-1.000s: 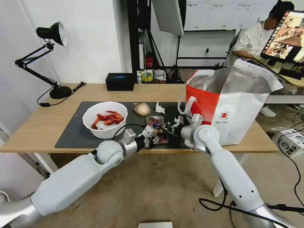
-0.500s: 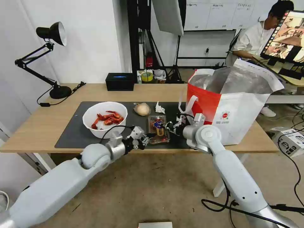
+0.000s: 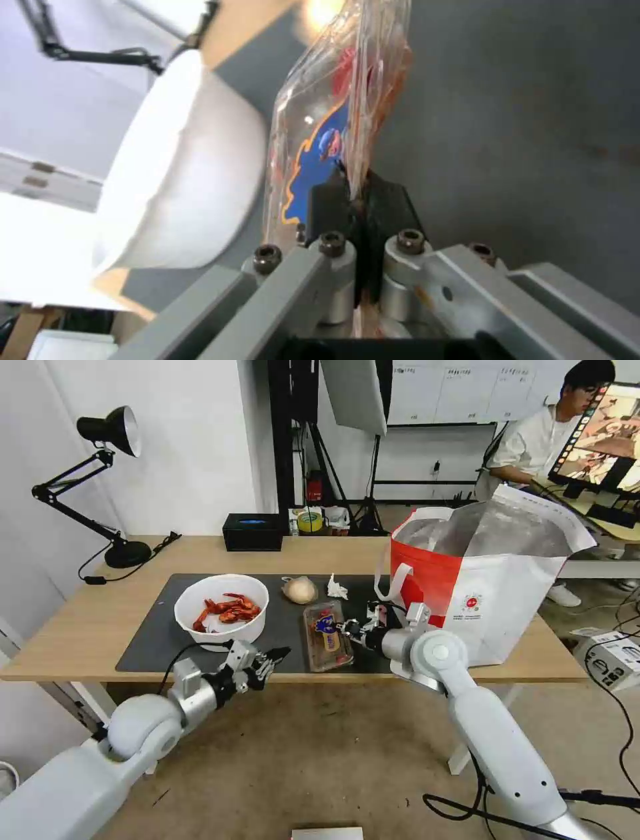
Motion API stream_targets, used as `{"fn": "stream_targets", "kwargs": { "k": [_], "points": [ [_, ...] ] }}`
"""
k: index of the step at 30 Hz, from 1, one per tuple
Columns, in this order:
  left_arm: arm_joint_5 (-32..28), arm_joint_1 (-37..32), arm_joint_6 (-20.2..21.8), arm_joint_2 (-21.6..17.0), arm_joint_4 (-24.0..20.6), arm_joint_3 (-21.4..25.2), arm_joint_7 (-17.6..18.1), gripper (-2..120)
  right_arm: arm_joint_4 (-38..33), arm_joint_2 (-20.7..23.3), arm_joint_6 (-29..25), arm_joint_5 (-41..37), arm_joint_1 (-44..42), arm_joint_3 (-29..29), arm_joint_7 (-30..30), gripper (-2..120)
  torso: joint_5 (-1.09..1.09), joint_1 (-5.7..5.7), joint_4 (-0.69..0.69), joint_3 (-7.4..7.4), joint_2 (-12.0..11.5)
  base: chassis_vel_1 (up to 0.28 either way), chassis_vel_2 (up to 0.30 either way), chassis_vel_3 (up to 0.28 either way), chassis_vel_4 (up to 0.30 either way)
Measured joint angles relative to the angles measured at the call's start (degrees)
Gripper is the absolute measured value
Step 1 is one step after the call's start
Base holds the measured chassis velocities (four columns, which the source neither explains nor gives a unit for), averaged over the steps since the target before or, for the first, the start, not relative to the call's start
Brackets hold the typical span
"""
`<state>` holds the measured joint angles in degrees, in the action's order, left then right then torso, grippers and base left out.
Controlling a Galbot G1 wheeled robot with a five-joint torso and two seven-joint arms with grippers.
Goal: Pick up the trash from the table and place it into the takeout bag.
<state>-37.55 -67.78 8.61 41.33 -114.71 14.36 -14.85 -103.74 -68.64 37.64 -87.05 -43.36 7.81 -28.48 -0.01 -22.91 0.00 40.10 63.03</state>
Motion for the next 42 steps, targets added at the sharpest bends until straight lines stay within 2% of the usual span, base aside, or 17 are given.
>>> {"fn": "stream_targets", "kwargs": {
  "k": [1,7,10,12,13,16,17,20,24,29,32,36,42],
  "points": [
    [0.0,0.0,0.0,0.0,0.0,0.0,0.0,27,0.0,0.0,0.0,0.0,0.0,0.0,0.0,0,0.0,0.0,0.0,0.0,0.0,0.0,0.0,0.0,0.0],
    [1.08,-7.02,-1.34,1.39,-1.13,6.23,-0.04,52,-5.13,1.99,-2.64,0.94,0.46,0.48,4.6,0,0.01,0.0,0.0,0.0,0.0,0.0,0.0,0.0,0.0],
    [1.38,-8.71,-1.59,2.05,-1.32,7.6,-0.05,58,-6.69,2.7,-4.03,0.69,0.93,1.06,5.04,0,0.01,0.0,0.0,0.0,0.0,0.0,0.0,0.0,0.0],
    [1.77,-11.34,-2.16,3.29,-1.63,9.16,-0.01,70,-9.34,3.71,-6.86,-1.22,2.1,2.57,5.32,0,0.01,0.0,0.0,0.0,0.0,0.0,0.0,0.0,0.0],
    [1.77,-11.34,-2.16,3.29,-1.63,9.16,-0.01,70,-9.34,3.71,-6.86,-1.22,2.1,2.57,5.32,0,0.01,0.0,0.0,0.0,0.0,0.0,0.0,0.0,0.0],
    [2.62,-13.19,-2.63,4.37,-2.06,9.83,0.0,85,-12.19,5.37,-10.97,-3.89,4.74,4.67,5.15,0,0.01,0.0,0.01,0.0,0.0,0.0,0.0,0.0,0.0],
    [2.62,-13.19,-2.63,4.37,-2.06,9.83,0.0,85,-12.19,5.37,-10.97,-3.89,4.74,4.67,5.15,0,0.01,0.0,0.01,0.0,0.0,0.0,0.0,0.0,0.0],
    [2.41,-13.72,-2.63,4.91,-2.22,9.78,0.57,97,-13.76,7.85,-15.92,-7.08,8.58,6.37,3.84,0,0.02,0.0,-0.01,0.0,0.0,0.0,0.0,0.0,0.0],
    [2.7,-14.49,-2.64,5.84,-2.25,9.78,0.87,100,-13.54,11.27,-19.38,-8.89,12.73,8.23,1.78,0,0.0,0.0,0.0,0.0,-0.01,0.0,0.0,0.0,0.0],
    [3.24,-14.65,-2.63,6.2,-2.46,9.42,0.93,100,-11.23,14.98,-19.98,-7.04,15.42,9.66,0.34,0,0.01,0.0,0.0,0.01,-0.01,0.0,0.0,0.0,0.0],
    [3.36,-14.4,-2.61,6.31,-2.61,9.12,1.09,100,-8.99,17.3,-19.99,-4.33,16.88,10.06,-0.54,0,0.02,0.0,-0.01,0.01,-0.01,0.0,0.0,0.0,0.0],
    [3.69,-14.4,-2.6,6.75,-2.65,8.62,1.21,100,-6.19,20.74,-19.34,2.98,17.59,10.02,-1.82,0,0.02,0.0,-0.01,0.01,-0.01,0.0,0.0,0.0,0.0],
    [3.96,-14.38,-2.61,6.97,-2.72,8.15,1.33,100,-4.97,23.03,-18.17,11.89,16.22,9.39,-1.76,0,0.02,0.0,0.0,0.01,-0.01,0.0,0.0,0.0,0.0]
  ]
}}
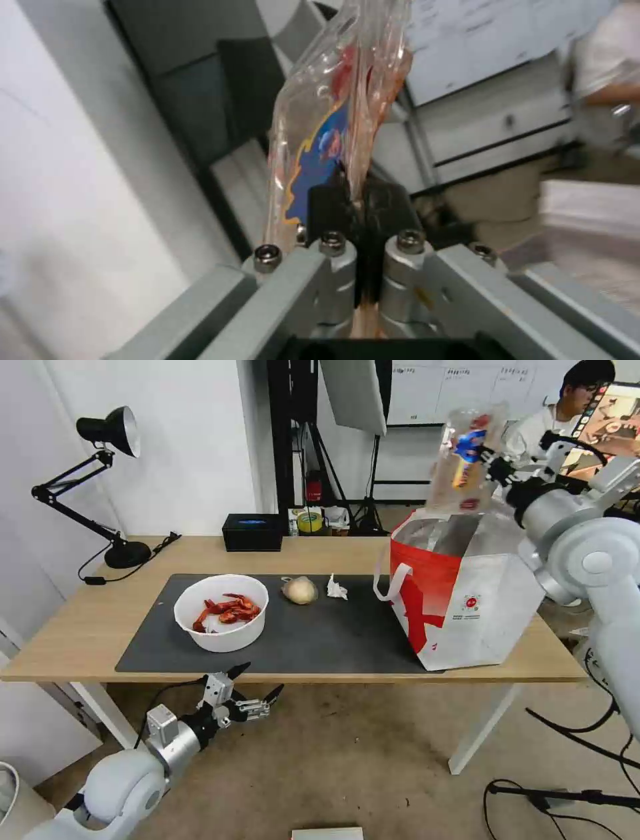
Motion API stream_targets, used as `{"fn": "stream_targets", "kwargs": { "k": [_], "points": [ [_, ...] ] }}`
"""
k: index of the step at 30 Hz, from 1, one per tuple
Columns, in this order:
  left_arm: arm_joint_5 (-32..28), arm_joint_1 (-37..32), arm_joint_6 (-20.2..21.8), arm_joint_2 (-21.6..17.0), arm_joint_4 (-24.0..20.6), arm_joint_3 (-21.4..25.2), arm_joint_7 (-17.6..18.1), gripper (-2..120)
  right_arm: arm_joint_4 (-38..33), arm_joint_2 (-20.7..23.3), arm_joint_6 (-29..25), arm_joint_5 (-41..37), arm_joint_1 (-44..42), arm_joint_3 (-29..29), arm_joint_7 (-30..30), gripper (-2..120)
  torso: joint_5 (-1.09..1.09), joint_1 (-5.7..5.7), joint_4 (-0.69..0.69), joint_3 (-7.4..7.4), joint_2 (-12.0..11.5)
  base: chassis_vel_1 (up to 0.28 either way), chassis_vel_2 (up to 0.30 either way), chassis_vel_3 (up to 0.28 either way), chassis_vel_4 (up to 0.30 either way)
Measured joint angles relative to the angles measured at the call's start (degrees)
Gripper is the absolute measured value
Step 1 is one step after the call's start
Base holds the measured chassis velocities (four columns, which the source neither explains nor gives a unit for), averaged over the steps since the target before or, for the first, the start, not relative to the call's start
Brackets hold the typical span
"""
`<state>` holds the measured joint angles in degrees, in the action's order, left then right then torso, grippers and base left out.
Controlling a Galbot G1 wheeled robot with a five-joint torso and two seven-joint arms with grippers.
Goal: Pick up the trash from the table and place it into the takeout bag.
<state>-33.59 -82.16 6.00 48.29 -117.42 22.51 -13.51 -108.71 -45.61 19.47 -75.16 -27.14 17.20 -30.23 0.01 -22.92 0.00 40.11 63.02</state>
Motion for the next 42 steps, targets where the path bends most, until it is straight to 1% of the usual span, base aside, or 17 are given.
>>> {"fn": "stream_targets", "kwargs": {
  "k": [2,3,5,9,14,20,27,29,30,31,32,34,35,37,38,39,42],
  "points": [
    [0.01,0.02,0.0,0.0,-0.17,-0.04,0.17,100,0.46,0.8,0.26,4.45,-1.23,-0.09,0.81,0,0.0,0.0,0.0,0.0,0.0,0.0,0.0,0.0,0.0],
    [0.01,0.02,0.0,0.0,-0.17,-0.04,0.17,100,0.46,0.8,0.26,4.45,-1.23,-0.09,0.81,0,0.0,0.0,0.0,0.0,0.0,0.0,0.0,0.0,0.0],
    [0.01,-0.01,-0.01,-0.06,-0.31,-0.04,0.3,100,1.11,1.25,0.27,7.54,-2.51,-0.06,2.19,0,-0.01,0.0,0.0,0.0,0.0,0.0,0.0,0.0,0.0],
    [0.01,-0.07,-0.02,-0.15,-0.45,-0.05,0.38,100,2.04,1.05,0.15,8.81,-4.41,-0.07,2.99,0,-0.02,0.0,0.0,0.0,0.0,0.0,0.0,0.0,0.0],
    [0.01,0.04,-0.03,-0.15,-0.48,-0.64,0.54,100,1.98,-0.15,0.12,8.62,-7.82,0.49,3.16,0,-0.01,0.0,0.0,0.0,0.0,0.0,0.0,0.0,0.0],
    [0.0,0.38,-0.03,0.04,-0.32,-1.37,0.64,100,1.27,-0.65,0.11,8.2,-9.5,0.86,3.2,0,-0.01,0.0,0.0,0.0,0.0,0.0,0.0,0.0,0.0],
    [0.05,1.29,-0.03,0.19,0.12,-2.61,0.8,100,1.09,-0.9,1.01,5.43,-9.84,1.82,3.24,0,-0.02,0.0,0.0,0.0,0.0,0.0,0.0,0.0,0.0],
    [0.07,1.59,-0.03,0.21,0.27,-2.98,0.85,100,0.85,-1.01,1.69,3.06,-10.06,2.1,2.65,0,-0.01,0.0,0.0,0.0,0.0,0.0,0.0,0.0,0.0],
    [0.07,1.59,-0.03,0.21,0.27,-2.98,0.85,100,0.85,-1.01,1.69,3.06,-10.06,2.1,2.65,0,-0.01,0.0,0.0,0.0,0.0,0.0,0.0,0.0,0.0],
    [0.07,1.72,-0.02,0.21,0.28,-3.14,0.85,100,0.65,-1.12,2.43,1.17,-10.12,2.4,2.13,3,-0.02,0.0,0.0,-0.01,0.0,0.0,0.0,0.0,0.0],
    [0.07,1.8,0.0,0.21,0.25,-3.27,0.87,100,0.6,-1.24,2.84,0.16,-10.17,2.61,1.82,8,-0.02,0.0,0.0,-0.01,0.01,0.0,0.0,0.0,0.0],
    [0.07,1.96,0.04,0.17,0.13,-3.5,0.9,100,0.62,-1.42,3.5,-0.78,-10.28,2.75,1.53,16,-0.02,0.0,0.0,-0.01,0.01,0.0,0.0,0.0,0.0],
    [0.07,1.96,0.04,0.17,0.13,-3.5,0.9,100,0.62,-1.42,3.5,-0.78,-10.28,2.75,1.53,16,-0.02,0.0,0.0,-0.01,0.01,0.0,0.0,0.0,0.0],
    [0.07,2.03,0.08,0.15,0.1,-3.62,0.94,100,0.62,-1.59,4.15,-1.13,-10.5,2.77,1.37,26,-0.01,0.0,0.0,0.0,0.01,0.0,0.0,0.0,0.0],
    [0.07,2.03,0.09,0.13,0.1,-3.62,0.97,100,0.54,-1.61,4.31,-1.15,-10.57,2.77,1.34,30,-0.01,0.0,0.0,0.0,0.01,0.0,0.0,0.0,0.0],
    [0.07,2.03,0.09,0.13,0.1,-3.62,0.97,100,0.54,-1.61,4.31,-1.15,-10.57,2.77,1.34,30,-0.01,0.0,0.0,0.0,0.01,0.0,0.0,0.0,0.0],
    [0.08,1.77,0.13,-0.1,0.03,-3.39,0.98,100,0.04,-1.61,4.66,-1.24,-10.64,2.74,1.68,46,-0.02,0.0,0.0,-0.01,0.01,0.0,0.0,0.0,0.0]
  ]
}}
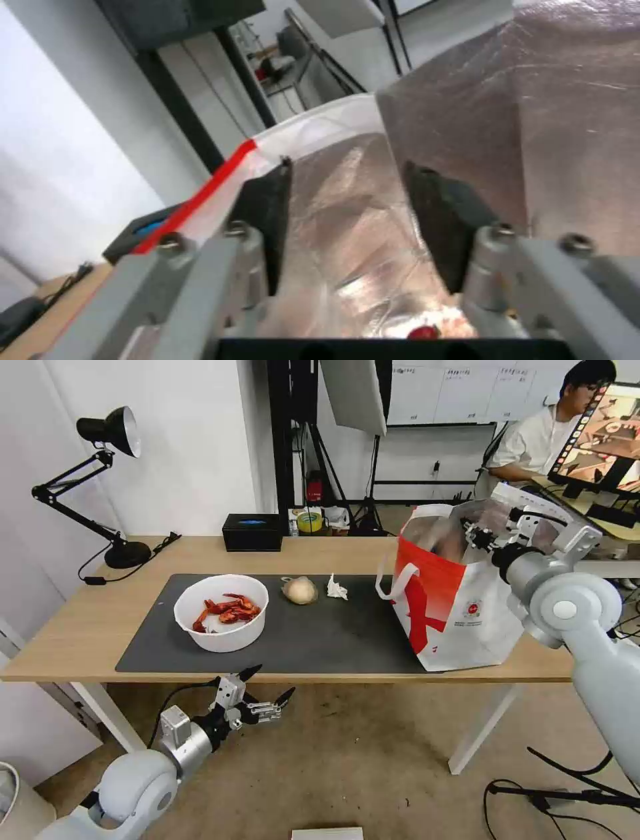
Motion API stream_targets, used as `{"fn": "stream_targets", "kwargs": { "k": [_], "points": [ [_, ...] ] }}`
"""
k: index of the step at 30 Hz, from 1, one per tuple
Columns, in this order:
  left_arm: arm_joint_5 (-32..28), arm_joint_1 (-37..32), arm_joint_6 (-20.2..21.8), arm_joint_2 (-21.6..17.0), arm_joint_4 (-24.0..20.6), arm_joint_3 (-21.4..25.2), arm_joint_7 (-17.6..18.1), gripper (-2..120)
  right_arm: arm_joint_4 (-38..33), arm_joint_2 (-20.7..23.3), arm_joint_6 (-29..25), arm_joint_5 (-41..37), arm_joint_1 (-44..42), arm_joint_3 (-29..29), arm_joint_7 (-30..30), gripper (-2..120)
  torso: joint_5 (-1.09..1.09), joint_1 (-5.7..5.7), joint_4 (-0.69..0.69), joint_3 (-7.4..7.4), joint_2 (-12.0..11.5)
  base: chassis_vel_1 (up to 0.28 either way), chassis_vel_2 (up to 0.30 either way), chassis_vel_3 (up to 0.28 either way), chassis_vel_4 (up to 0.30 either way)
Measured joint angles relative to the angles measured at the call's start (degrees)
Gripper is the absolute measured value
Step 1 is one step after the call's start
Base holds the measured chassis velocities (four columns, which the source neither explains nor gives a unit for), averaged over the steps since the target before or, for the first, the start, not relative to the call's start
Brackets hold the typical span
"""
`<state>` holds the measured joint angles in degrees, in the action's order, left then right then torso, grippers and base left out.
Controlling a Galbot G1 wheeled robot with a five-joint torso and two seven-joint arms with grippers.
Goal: Pick up the trash from the table and place it into the takeout bag.
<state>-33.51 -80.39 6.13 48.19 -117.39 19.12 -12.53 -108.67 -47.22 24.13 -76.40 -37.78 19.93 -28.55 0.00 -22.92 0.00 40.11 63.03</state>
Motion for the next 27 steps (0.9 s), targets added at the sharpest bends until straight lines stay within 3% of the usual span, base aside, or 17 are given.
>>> {"fn": "stream_targets", "kwargs": {
  "k": [5,6,12,14,20,27],
  "points": [
    [-0.35,-0.24,0.04,-0.43,-0.95,0.4,-0.01,100,-0.52,0.3,0.16,-0.23,-0.05,-0.16,1.04,58,0.0,0.0,0.0,0.0,0.0,0.0,0.0,0.0,0.0],
    [-0.41,-0.2,0.04,-0.56,-1.17,0.54,-0.02,100,-0.7,0.38,0.13,-0.3,-0.05,-0.16,1.43,67,0.0,0.0,0.0,0.0,0.0,0.0,0.0,0.0,0.0],
    [-0.5,-0.65,0.05,-0.76,-1.46,1.58,-0.01,100,-2.53,1.3,-0.57,-0.54,0.86,0.02,3.23,84,0.0,0.0,0.0,0.0,0.0,0.0,0.0,0.0,0.0],
    [-0.52,-1.19,0.02,-0.77,-1.69,2.27,0.03,100,-3.35,2.11,-1.53,-0.48,2.1,-0.22,4.88,96,0.0,0.0,0.0,0.0,0.0,0.0,0.0,0.0,0.0],
    [-0.54,-1.91,-0.15,-0.68,-2.2,3.46,0.12,100,-5.76,3.61,-3.44,-0.35,2.76,-0.44,10.49,100,0.0,0.0,0.0,0.0,0.0,0.0,0.0,0.0,0.0],
    [-0.41,-2.2,-3.31,-0.54,-1.22,4.29,1.28,100,-12.39,5.94,-1.98,7.45,-4.86,-0.71,18.16,100,0.01,0.0,0.0,0.0,0.0,0.0,0.0,0.0,0.0]
  ]
}}
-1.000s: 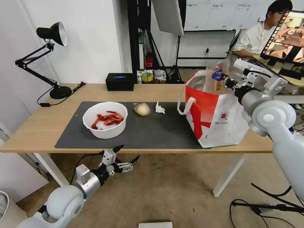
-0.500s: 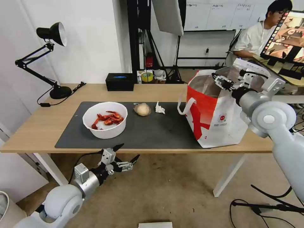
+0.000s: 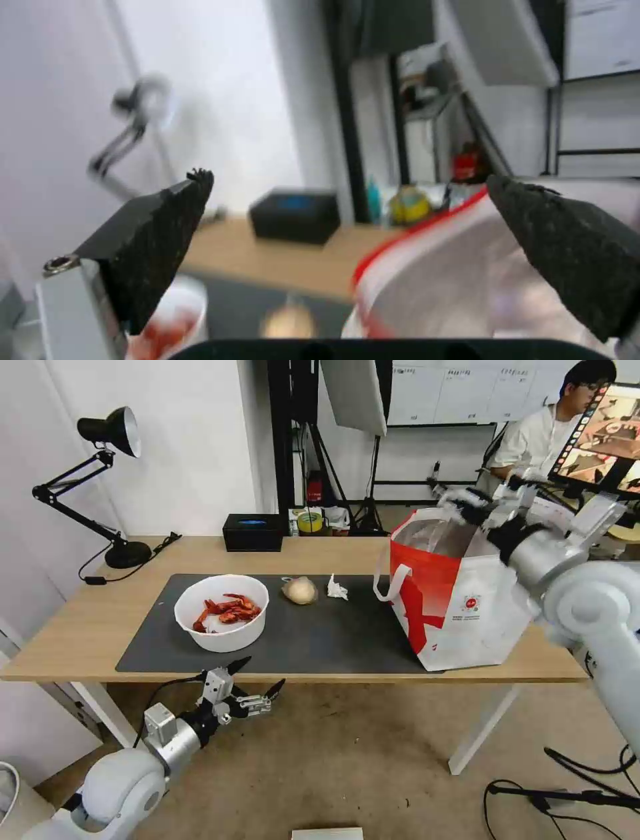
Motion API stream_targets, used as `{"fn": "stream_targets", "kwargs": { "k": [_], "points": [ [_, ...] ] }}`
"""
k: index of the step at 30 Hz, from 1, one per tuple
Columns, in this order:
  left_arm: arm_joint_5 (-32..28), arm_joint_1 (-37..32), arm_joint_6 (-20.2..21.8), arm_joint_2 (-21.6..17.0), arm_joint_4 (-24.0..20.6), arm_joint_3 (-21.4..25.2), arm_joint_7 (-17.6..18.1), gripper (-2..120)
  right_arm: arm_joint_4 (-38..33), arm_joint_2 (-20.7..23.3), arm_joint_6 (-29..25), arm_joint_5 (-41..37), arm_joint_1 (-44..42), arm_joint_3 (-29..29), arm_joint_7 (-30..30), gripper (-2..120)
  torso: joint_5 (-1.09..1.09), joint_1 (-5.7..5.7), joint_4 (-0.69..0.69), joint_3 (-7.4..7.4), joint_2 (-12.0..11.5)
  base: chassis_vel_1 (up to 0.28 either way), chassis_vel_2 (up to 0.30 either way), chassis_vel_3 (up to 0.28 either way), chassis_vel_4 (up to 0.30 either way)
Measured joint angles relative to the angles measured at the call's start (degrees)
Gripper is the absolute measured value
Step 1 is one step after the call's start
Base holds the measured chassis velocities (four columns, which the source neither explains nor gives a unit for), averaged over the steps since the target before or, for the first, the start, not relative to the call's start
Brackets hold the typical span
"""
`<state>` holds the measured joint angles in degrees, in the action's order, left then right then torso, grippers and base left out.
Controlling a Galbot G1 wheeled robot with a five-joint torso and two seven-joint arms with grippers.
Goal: Pick up the trash from the table and place it into the takeout bag.
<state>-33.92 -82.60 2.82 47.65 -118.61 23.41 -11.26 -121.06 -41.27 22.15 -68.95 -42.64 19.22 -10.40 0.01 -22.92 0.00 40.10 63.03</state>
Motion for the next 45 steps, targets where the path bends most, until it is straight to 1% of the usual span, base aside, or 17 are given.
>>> {"fn": "stream_targets", "kwargs": {
  "k": [2,3,7,8,14,15,18,19,22,24,27,33,37,39,40,43,45],
  "points": [
    [-0.02,-0.62,-1.15,0.03,0.2,1.19,0.03,100,-3.16,0.94,-0.37,6.09,-5.81,0.55,4.12,100,-0.01,0.0,0.0,0.0,0.0,0.0,0.0,0.0,0.0],
    [-0.02,-0.62,-1.15,0.03,0.2,1.19,0.03,100,-3.16,0.94,-0.37,6.09,-5.81,0.55,4.12,100,-0.01,0.0,0.0,0.0,0.0,0.0,0.0,0.0,0.0],
    [-0.13,-2.75,-2.51,-0.82,-0.1,4.08,-0.12,100,-5.97,1.2,-3.49,12.6,-14.44,3.41,9.84,100,0.01,0.01,0.0,0.0,0.0,0.0,0.0,0.0,0.0],
    [-0.13,-2.75,-2.51,-0.82,-0.1,4.08,-0.12,100,-5.97,1.2,-3.49,12.6,-14.44,3.41,9.84,100,0.01,0.01,0.0,0.0,0.0,0.0,0.0,0.0,0.0],
    [-0.59,-3.47,-2.73,-0.87,-0.72,5.9,-0.21,100,-7.63,0.03,-5.52,18.56,-23.24,4.49,11.82,100,-0.02,0.0,0.0,0.0,0.0,0.0,0.0,0.0,0.0],
    [-0.59,-3.47,-2.73,-0.87,-0.72,5.9,-0.21,100,-7.63,0.03,-5.52,18.56,-23.24,4.49,11.82,100,-0.02,0.0,0.0,0.0,0.0,0.0,0.0,0.0,0.0],
    [0.16,-4.08,-2.75,-0.1,-0.87,6.81,-0.2,100,-7.22,-1.93,-7.05,24.23,-28.26,4.11,11.73,100,-0.02,0.01,0.0,-0.01,0.0,0.0,0.0,0.0,0.0],
    [0.16,-4.08,-2.75,-0.1,-0.87,6.81,-0.2,100,-7.22,-1.93,-7.05,24.23,-28.26,4.11,11.73,100,-0.02,0.01,0.0,-0.01,0.0,0.0,0.0,0.0,0.0],
    [0.98,-4.69,-2.76,0.62,-0.75,7.48,-0.22,100,-6.34,-4.62,-8.48,28.06,-31.07,3.22,9.88,100,-0.01,0.0,0.01,0.0,0.0,0.0,0.0,0.0,0.0],
    [1.21,-4.82,-2.75,0.92,-0.58,7.59,-0.22,100,-6.2,-5.56,-8.81,28.81,-31.94,3.19,9.12,100,0.0,0.0,0.0,0.0,0.0,0.0,0.0,0.0,0.0],
    [2.04,-5.55,-2.76,2.14,-0.13,7.83,-0.06,100,-5.63,-8.35,-10.07,31.49,-34.97,3.54,6.93,100,-0.02,0.0,0.01,0.0,0.0,0.0,0.0,0.0,0.0],
    [3.17,-6.28,-2.7,4.13,0.53,7.9,0.3,100,-4.39,-11.36,-12.19,33.98,-38.54,3.9,4.81,100,-0.01,0.0,0.0,0.0,0.0,0.0,0.0,0.0,0.0],
    [3.8,-7.04,-2.67,5.34,0.82,7.99,1.26,100,-3.48,-12.55,-13.45,34.51,-39.83,3.84,4.2,100,-0.01,0.0,0.0,0.0,-0.01,0.0,0.0,0.0,0.0],
    [4.12,-7.74,-2.45,6.37,0.96,8.14,2.92,100,-2.62,-13.52,-14.72,34.99,-40.83,3.55,3.52,100,-0.01,0.0,0.0,0.0,0.0,0.0,0.0,0.0,0.0],
    [4.12,-7.74,-2.45,6.37,0.96,8.14,2.92,100,-2.62,-13.52,-14.72,34.99,-40.83,3.55,3.52,100,-0.01,0.0,0.0,0.0,0.0,0.0,0.0,0.0,0.0],
    [4.7,-8.36,-1.55,6.79,0.82,8.95,5.23,100,-2.39,-14.38,-15.94,35.86,-42.39,3.13,2.42,100,-0.02,0.0,0.01,0.0,0.0,0.0,0.0,0.0,0.0],
    [4.73,-8.58,-1.2,6.87,0.66,9.31,5.91,100,-2.49,-14.68,-16.13,36.16,-43.13,3.03,2.09,100,-0.01,0.0,0.0,0.0,0.0,0.0,0.0,0.0,0.0]
  ]
}}
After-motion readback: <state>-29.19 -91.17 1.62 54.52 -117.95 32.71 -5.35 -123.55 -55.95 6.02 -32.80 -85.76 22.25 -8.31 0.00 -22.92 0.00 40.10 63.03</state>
